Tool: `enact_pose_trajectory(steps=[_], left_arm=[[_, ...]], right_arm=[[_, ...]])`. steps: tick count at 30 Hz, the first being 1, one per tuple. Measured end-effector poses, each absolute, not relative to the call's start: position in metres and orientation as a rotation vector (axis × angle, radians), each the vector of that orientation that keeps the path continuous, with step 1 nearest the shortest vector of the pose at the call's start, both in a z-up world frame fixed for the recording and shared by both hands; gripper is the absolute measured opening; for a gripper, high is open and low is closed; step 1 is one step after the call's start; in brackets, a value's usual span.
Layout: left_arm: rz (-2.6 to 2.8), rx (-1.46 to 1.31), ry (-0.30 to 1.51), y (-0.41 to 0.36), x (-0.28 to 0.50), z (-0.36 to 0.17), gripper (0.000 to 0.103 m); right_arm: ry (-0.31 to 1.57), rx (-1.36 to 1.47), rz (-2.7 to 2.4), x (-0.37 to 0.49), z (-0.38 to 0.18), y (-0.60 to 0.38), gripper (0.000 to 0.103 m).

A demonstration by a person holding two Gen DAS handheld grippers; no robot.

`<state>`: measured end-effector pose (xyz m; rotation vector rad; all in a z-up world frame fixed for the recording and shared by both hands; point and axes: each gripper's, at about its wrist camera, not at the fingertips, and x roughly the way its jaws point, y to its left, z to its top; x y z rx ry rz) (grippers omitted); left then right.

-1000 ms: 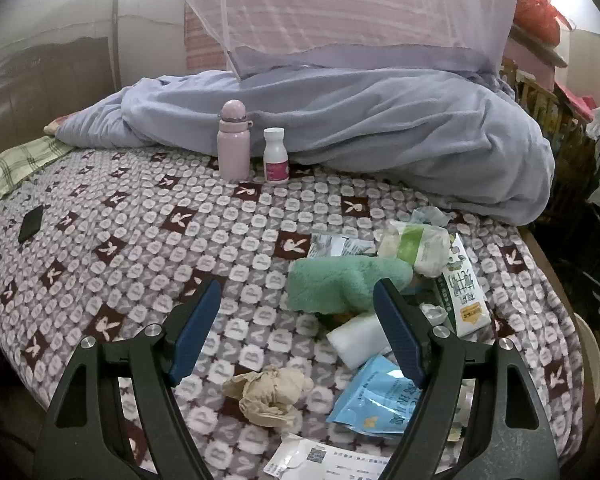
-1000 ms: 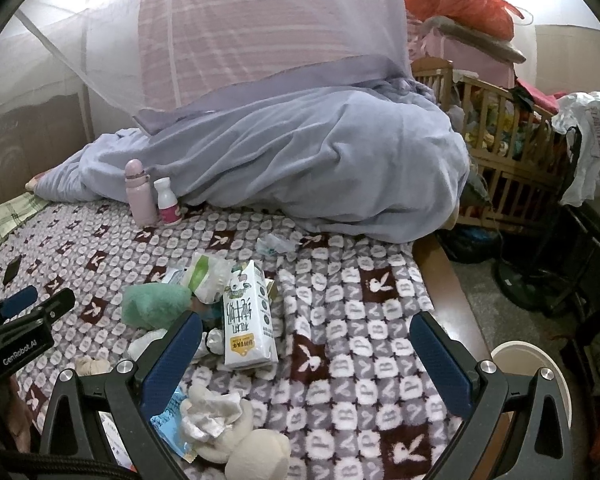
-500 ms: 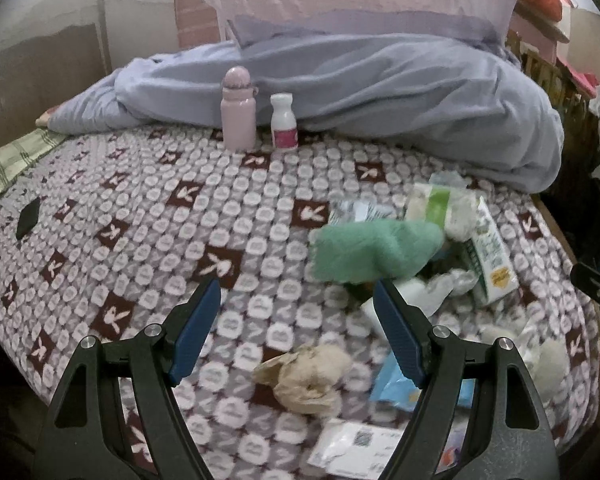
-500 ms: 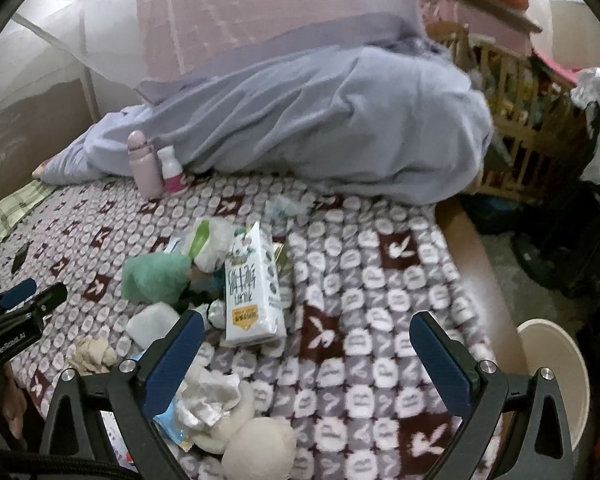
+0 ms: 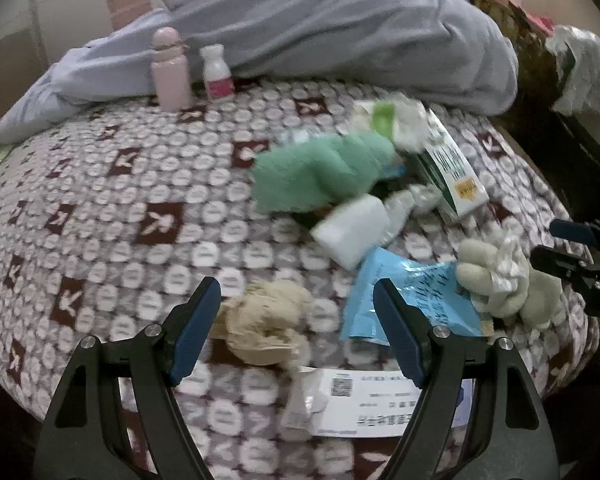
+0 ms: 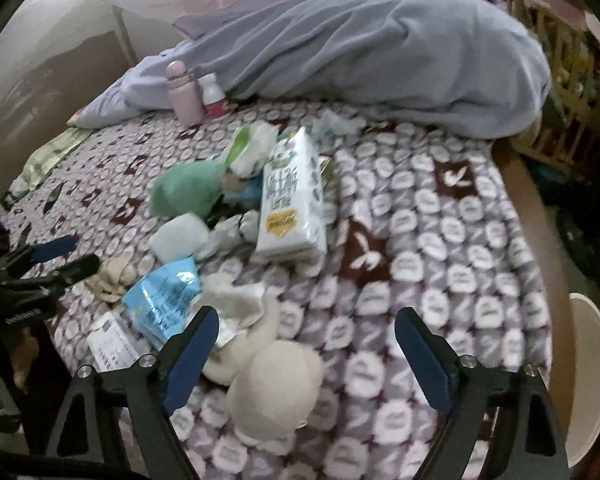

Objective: Collect trash
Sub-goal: 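Grasp the blue wrapper with the left gripper while the right gripper grasps the white tissue, then lift the blue wrapper with the left gripper while the right gripper carries the tissue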

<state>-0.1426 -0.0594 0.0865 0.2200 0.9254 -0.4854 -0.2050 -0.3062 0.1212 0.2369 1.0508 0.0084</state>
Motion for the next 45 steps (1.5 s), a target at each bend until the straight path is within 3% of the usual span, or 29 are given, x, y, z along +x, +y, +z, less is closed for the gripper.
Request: enact_pose_trajectory(steps=[2, 14, 15, 16, 17, 21, 23, 28, 37, 45], left_arm=[[-0.511, 0.229, 0.947, -0.067, -0.143, 0.081, 0.078], [-0.624, 0.225, 1.086, -0.106, -0.129, 0.049, 0.076], [-0.654, 0.205, 1.097, -0.108, -0.129, 0.049, 0.07], [-0.671, 0.197, 1.105, -0.11, -0.13, 0.048, 0.054], [-0.685, 0.196, 1.122, -0.113, -0.131, 0.046, 0.049], [-0.706, 0.197, 1.101, -0.117, -0.135, 0.057, 0.032], [-0.728, 0.169, 1.097, -0.116, -0.134, 0.067, 0.016], [-0.773, 0.141, 1.047, -0.121, -0.14, 0.099, 0.011], [-0.756, 0.158, 1.037, -0.139, -0.151, 0.109, 0.009], [-0.804, 0.122, 0.963, -0.141, -0.157, 0.158, 0.006]], right_arm=[[1.062, 0.227, 0.029, -0.205, 0.12, -0.304, 0.08], [1.148, 0.225, 0.163, -0.204, 0.088, -0.292, 0.08], [1.139, 0.239, 0.164, -0.204, 0.086, -0.293, 0.076], [1.112, 0.271, 0.185, -0.206, 0.088, -0.295, 0.067], [1.101, 0.287, 0.19, -0.207, 0.089, -0.297, 0.046], [1.088, 0.273, 0.171, -0.213, 0.095, -0.303, 0.045], [1.068, 0.281, 0.149, -0.216, 0.102, -0.31, 0.045], [0.99, 0.32, 0.064, -0.229, 0.126, -0.345, 0.044], [0.943, 0.356, -0.056, -0.257, 0.138, -0.393, 0.044], [0.895, 0.397, -0.117, -0.276, 0.147, -0.423, 0.044]])
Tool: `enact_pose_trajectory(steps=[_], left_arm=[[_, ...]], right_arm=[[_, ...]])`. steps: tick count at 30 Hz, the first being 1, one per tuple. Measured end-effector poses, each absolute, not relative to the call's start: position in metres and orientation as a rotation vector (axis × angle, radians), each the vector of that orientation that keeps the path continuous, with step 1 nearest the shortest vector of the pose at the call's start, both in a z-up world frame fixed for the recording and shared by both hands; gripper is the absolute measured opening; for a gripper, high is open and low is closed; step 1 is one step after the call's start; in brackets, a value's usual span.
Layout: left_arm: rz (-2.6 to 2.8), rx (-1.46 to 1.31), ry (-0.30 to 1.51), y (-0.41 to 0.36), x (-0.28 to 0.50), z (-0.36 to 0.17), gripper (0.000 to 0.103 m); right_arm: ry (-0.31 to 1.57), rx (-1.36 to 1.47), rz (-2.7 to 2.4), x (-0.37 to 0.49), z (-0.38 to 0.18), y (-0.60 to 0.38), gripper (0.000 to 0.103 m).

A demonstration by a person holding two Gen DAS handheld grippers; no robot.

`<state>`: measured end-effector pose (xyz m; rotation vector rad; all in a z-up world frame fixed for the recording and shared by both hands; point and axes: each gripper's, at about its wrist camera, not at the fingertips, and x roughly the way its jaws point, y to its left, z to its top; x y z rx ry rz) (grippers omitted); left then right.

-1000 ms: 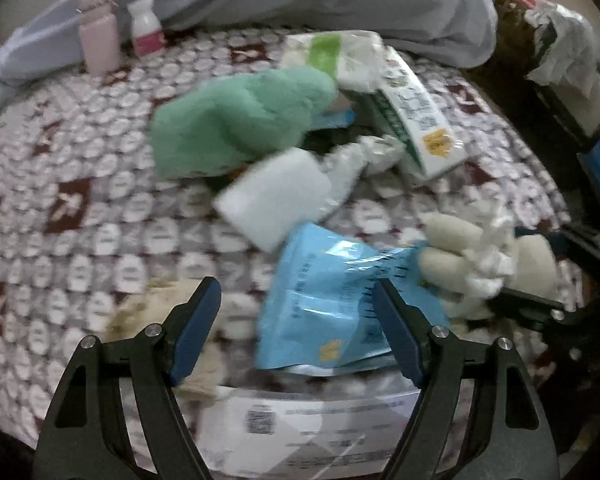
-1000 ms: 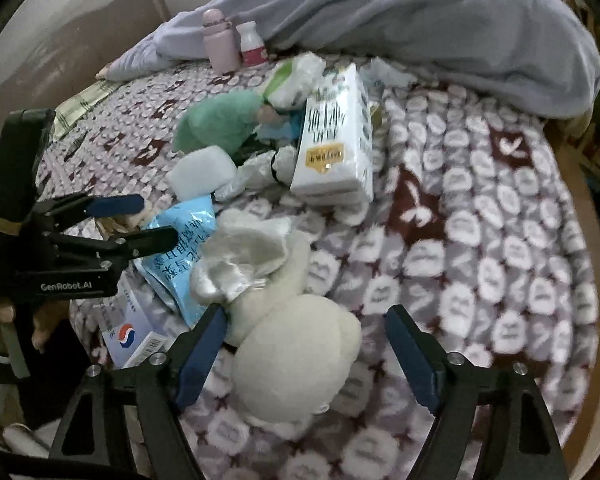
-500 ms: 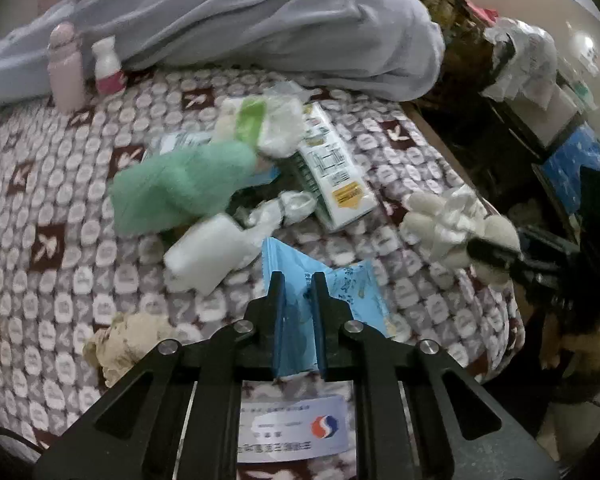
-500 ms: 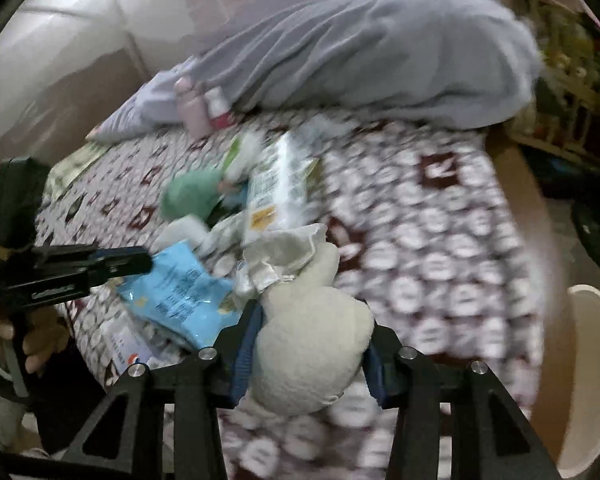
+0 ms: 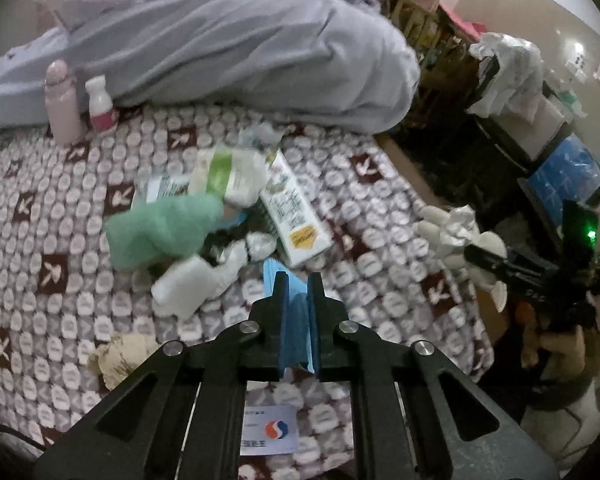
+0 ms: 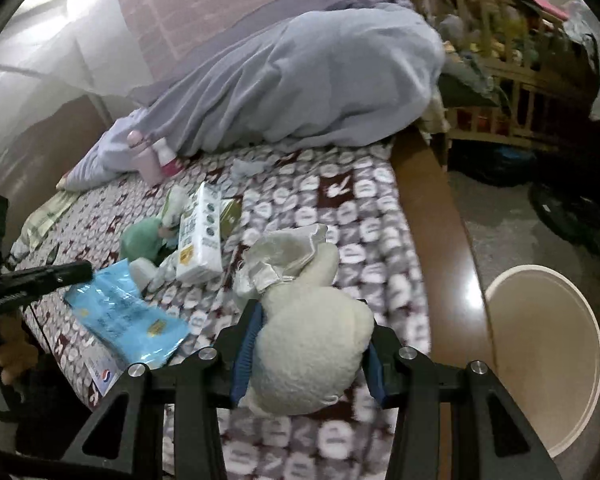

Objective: Collect trash
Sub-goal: 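Lift the blue wrapper with the left gripper while the right gripper carries the tissue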

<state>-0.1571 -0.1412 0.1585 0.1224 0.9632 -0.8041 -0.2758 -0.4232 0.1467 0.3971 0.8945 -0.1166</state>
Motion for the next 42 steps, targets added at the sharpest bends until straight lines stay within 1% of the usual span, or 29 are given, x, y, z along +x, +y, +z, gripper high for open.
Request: enact_pose_trajectory(steps=[1, 2, 12, 15, 19, 21, 23, 24, 25, 29, 33, 35, 38, 42], left_arm=[[-0.806, 0.124, 0.954, -0.143, -0.158, 0.162, 0.006], [-0.81, 0.126, 0.946, -0.146, -0.159, 0.166, 0.002], [-0.923, 0.19, 0.912, -0.216, -0.179, 0.188, 0.002], [-0.893, 0.132, 0.982, -0.215, -0.167, 0.177, 0.002], [-0.792, 0.049, 1.072, -0.186, -0.151, 0.149, 0.004], [-0.713, 0.032, 1.114, -0.166, -0.144, 0.131, 0.015], [-0.65, 0.033, 1.134, -0.151, -0.14, 0.118, 0.05], [-0.618, 0.024, 1.15, -0.143, -0.137, 0.11, 0.055], [-0.594, 0.008, 1.172, -0.135, -0.133, 0.101, 0.058], [-0.502, 0.053, 1.216, -0.12, -0.121, 0.072, 0.058], [-0.561, 0.074, 1.287, -0.124, -0.121, 0.047, 0.059], [-0.578, 0.076, 1.285, -0.127, -0.123, 0.043, 0.075], [-0.599, 0.034, 1.313, -0.129, -0.128, 0.034, 0.083], [-0.617, 0.065, 1.303, -0.138, -0.134, 0.034, 0.082]], right_arm=[[0.887, 0.397, -0.123, -0.278, 0.148, -0.425, 0.044], [0.879, 0.402, -0.133, -0.28, 0.15, -0.429, 0.044], [0.851, 0.443, -0.239, -0.309, 0.159, -0.474, 0.044], [0.849, 0.449, -0.228, -0.318, 0.158, -0.478, 0.044], [0.875, 0.457, -0.218, -0.318, 0.149, -0.477, 0.044], [0.88, 0.467, -0.205, -0.315, 0.145, -0.475, 0.045], [0.887, 0.47, -0.188, -0.31, 0.143, -0.471, 0.045], [0.89, 0.468, -0.182, -0.308, 0.142, -0.469, 0.045], [0.891, 0.466, -0.173, -0.305, 0.142, -0.466, 0.045], [0.895, 0.46, -0.156, -0.3, 0.142, -0.46, 0.045], [0.905, 0.452, -0.149, -0.297, 0.142, -0.457, 0.044], [0.914, 0.45, -0.147, -0.296, 0.141, -0.455, 0.044], [0.922, 0.448, -0.143, -0.292, 0.14, -0.452, 0.044], [0.915, 0.432, -0.129, -0.287, 0.142, -0.446, 0.044]])
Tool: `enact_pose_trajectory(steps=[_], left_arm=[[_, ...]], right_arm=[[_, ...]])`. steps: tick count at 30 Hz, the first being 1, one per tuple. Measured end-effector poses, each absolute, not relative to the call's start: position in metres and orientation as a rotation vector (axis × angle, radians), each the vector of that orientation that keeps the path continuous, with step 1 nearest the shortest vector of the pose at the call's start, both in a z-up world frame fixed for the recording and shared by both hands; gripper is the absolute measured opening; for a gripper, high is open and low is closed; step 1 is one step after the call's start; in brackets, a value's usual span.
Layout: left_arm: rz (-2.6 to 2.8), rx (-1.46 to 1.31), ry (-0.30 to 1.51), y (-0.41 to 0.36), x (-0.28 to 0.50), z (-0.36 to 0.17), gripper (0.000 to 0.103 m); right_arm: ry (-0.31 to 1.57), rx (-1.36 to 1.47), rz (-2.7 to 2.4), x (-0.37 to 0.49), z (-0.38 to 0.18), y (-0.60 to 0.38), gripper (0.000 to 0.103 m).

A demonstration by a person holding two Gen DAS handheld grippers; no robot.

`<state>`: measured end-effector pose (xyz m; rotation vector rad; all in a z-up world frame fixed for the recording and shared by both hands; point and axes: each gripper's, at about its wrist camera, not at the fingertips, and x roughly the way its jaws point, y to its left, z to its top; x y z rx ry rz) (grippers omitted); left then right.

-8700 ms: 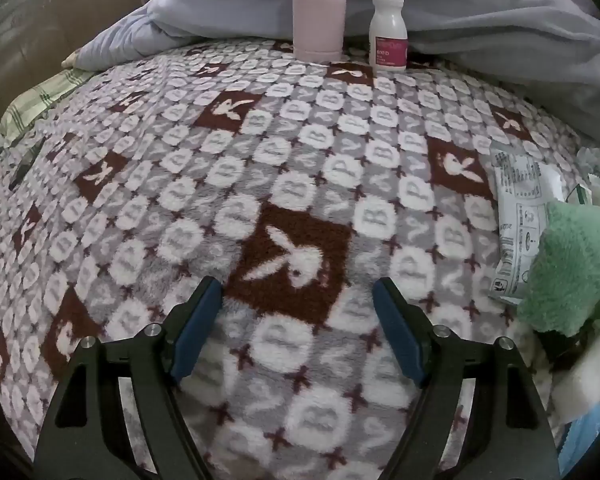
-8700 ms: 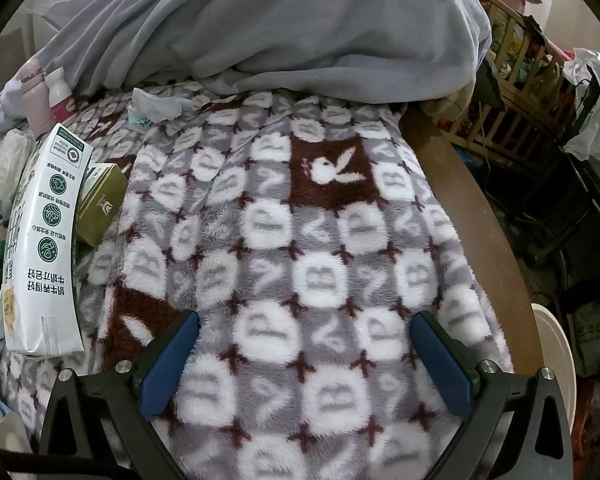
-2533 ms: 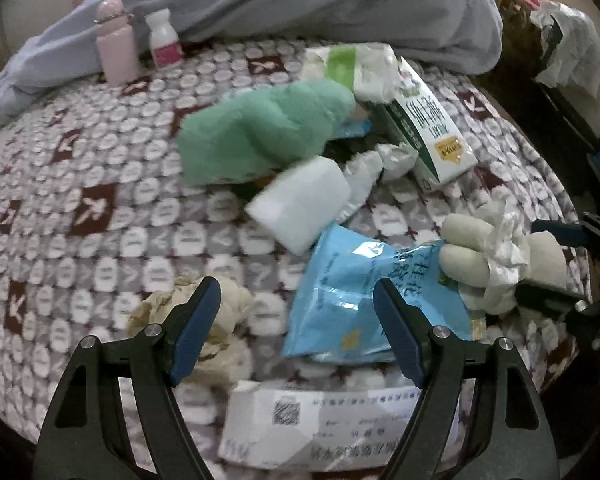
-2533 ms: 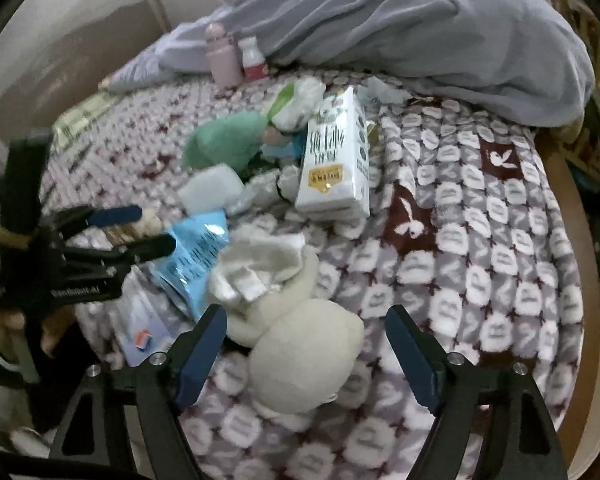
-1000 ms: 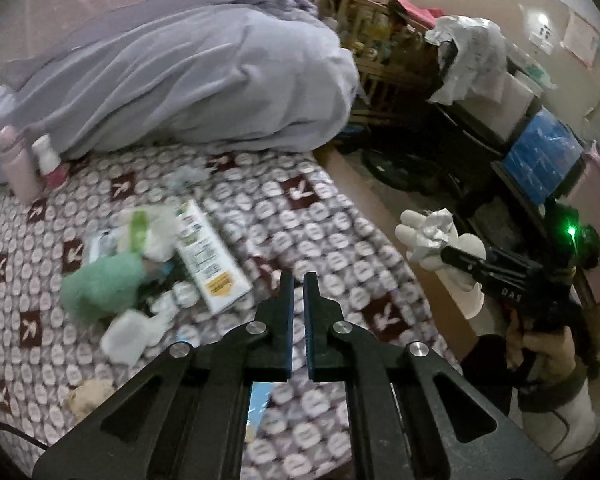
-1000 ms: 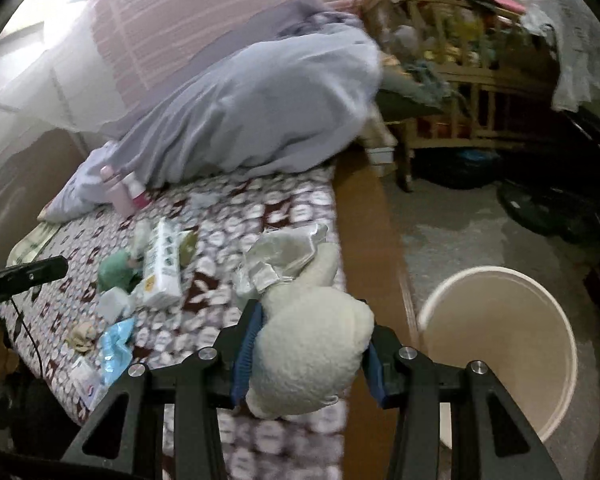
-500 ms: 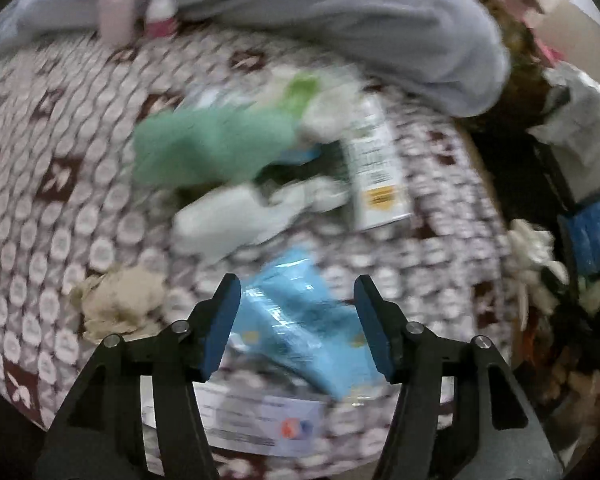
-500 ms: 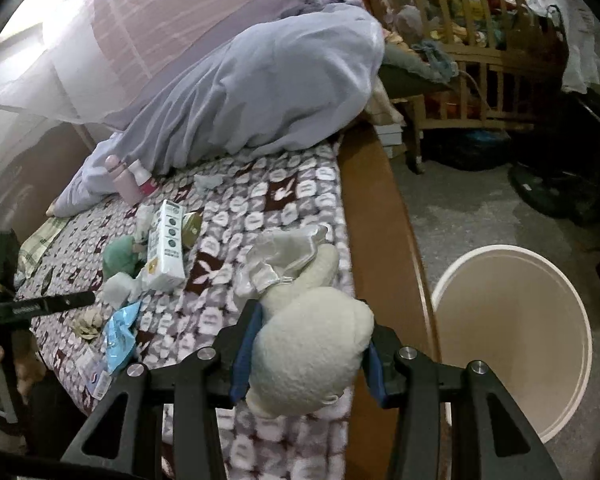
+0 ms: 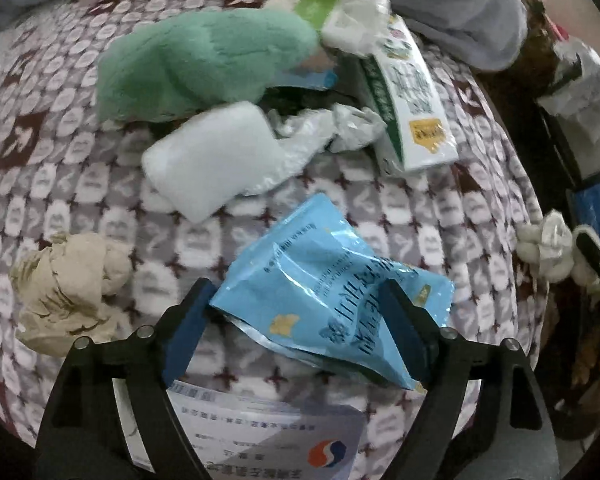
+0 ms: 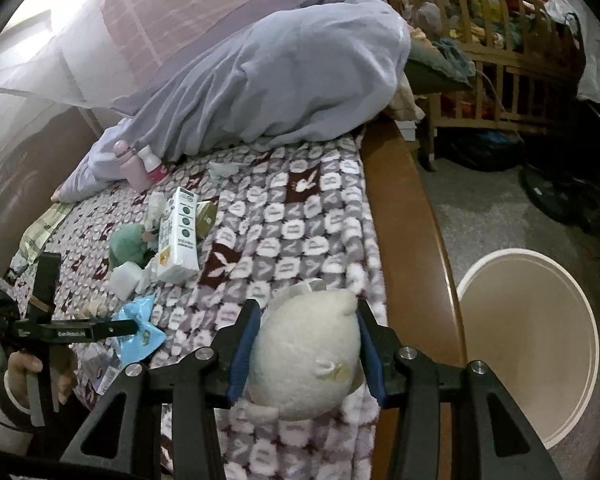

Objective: Collect trash
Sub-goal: 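Lift the blue wrapper with the left gripper while the right gripper carries the tissue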

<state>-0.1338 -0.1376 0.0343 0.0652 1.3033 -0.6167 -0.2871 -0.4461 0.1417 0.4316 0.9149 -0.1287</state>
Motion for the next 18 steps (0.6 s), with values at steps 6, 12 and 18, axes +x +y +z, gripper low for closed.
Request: enact_pose_trajectory(steps=[6, 12, 18], left_arm=[[-0.706, 0.079, 1.302, -0.145, -0.143, 0.049, 0.016], [-0.767, 0.118, 1.231, -0.167, -0.161, 0.069, 0.009], [-0.815, 0.088, 1.199, -0.186, -0.165, 0.087, 0.005]], right_arm=[[0.964, 0.431, -0.115, -0.283, 0.134, -0.444, 0.05], [1.018, 0.451, -0.084, -0.296, 0.11, -0.434, 0.045], [0.964, 0.419, -0.084, -0.303, 0.119, -0.429, 0.022]])
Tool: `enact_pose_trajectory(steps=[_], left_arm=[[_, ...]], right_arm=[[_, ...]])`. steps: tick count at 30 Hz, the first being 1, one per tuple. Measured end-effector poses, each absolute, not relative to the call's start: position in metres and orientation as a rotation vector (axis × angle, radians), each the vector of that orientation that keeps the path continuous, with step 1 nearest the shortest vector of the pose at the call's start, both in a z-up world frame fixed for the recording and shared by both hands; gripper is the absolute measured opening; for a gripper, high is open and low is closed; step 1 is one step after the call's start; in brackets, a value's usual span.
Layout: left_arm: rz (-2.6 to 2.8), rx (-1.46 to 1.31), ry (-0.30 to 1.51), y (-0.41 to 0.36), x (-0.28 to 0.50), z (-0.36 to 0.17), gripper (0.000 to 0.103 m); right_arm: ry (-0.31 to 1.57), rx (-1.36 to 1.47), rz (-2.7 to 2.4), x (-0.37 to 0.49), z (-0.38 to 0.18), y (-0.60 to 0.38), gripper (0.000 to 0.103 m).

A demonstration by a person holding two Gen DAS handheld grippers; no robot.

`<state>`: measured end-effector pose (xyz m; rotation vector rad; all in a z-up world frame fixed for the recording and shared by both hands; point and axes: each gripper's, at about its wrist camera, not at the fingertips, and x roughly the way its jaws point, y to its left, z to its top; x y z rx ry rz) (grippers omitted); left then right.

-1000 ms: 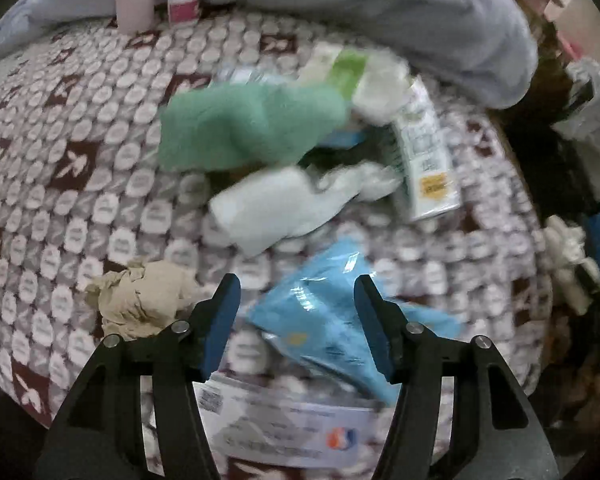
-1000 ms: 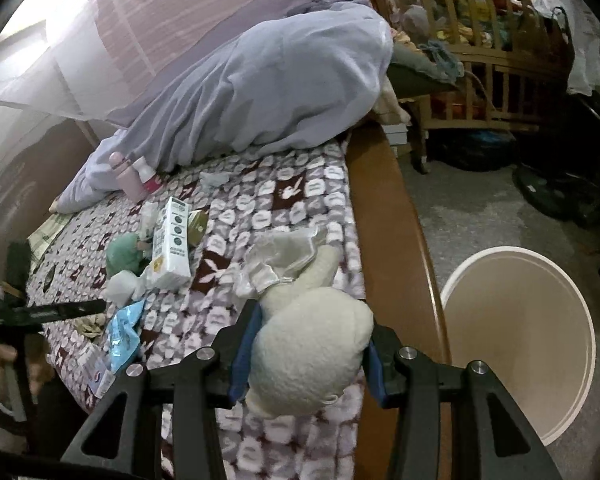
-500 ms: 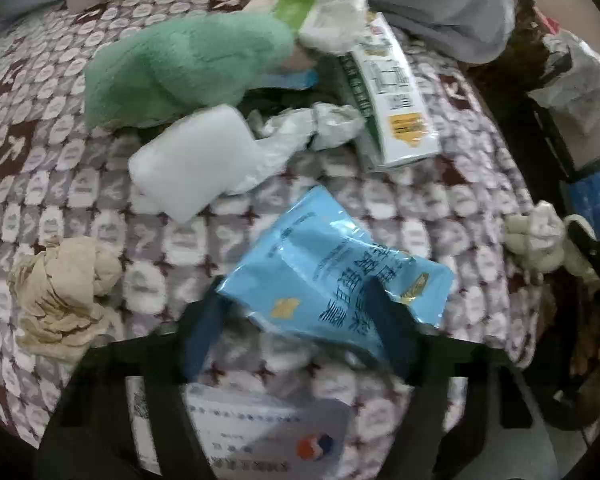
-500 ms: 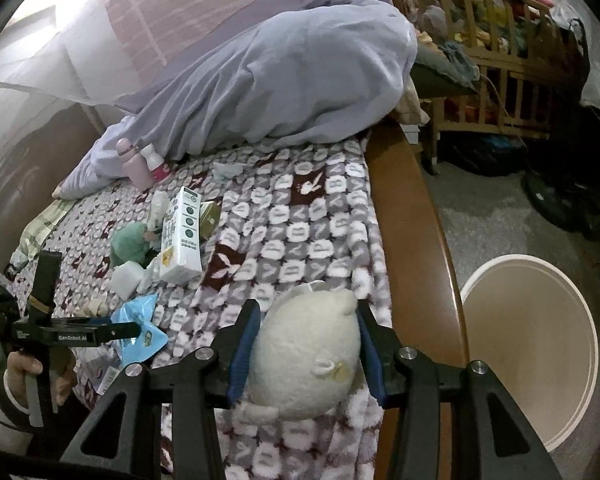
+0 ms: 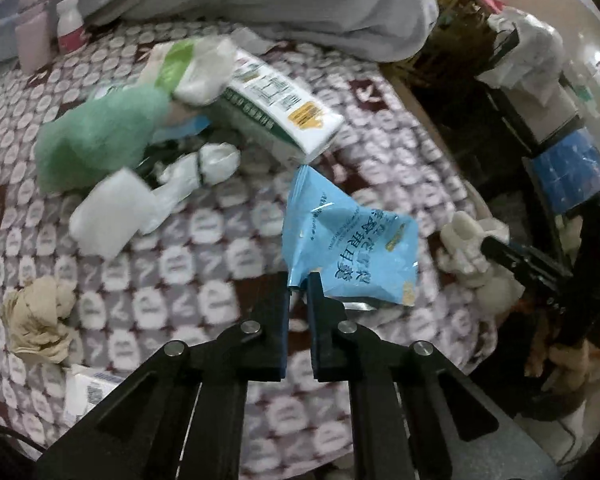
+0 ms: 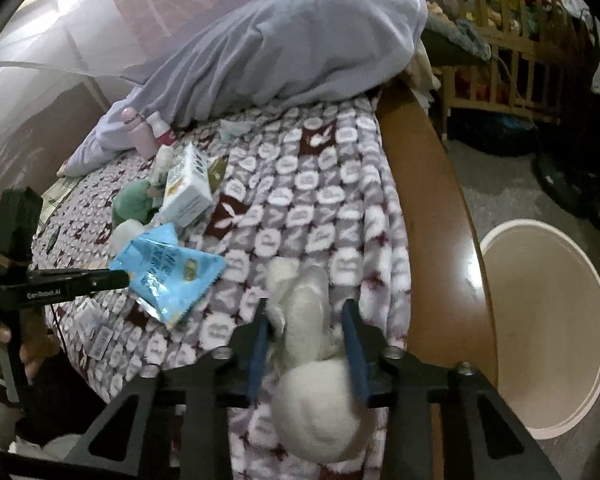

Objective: Collect trash
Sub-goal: 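Lift the blue wrapper with the left gripper while the right gripper carries the tissue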

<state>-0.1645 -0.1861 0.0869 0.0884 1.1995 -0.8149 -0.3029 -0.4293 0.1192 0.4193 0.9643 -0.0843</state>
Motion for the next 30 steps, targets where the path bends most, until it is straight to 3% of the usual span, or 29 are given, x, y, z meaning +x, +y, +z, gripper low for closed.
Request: enact_pose_trajectory(steps=[6, 14, 18, 26, 30], left_arm=[[-0.893, 0.07, 1.143, -0.203, -0.176, 0.117, 0.003], [-0.942, 0.143, 1.113, -0.237, -0.189, 0.124, 0.003], [-0.933, 0.106, 1.13, -0.244, -0.185, 0.112, 0.005], [-0.881, -0.007, 1.137, -0.269, -0.165, 0.093, 0.022], [-0.875, -0.037, 1.161, -0.285, -0.159, 0.086, 0.023]], right_arm=[[0.903, 0.405, -0.129, -0.311, 0.14, -0.443, 0.014], [0.86, 0.498, -0.119, -0.323, 0.148, -0.464, 0.014], [0.929, 0.522, -0.117, -0.321, 0.137, -0.463, 0.034], [1.007, 0.547, -0.066, -0.323, 0.107, -0.446, 0.04], [0.984, 0.589, -0.055, -0.324, 0.1, -0.444, 0.04]])
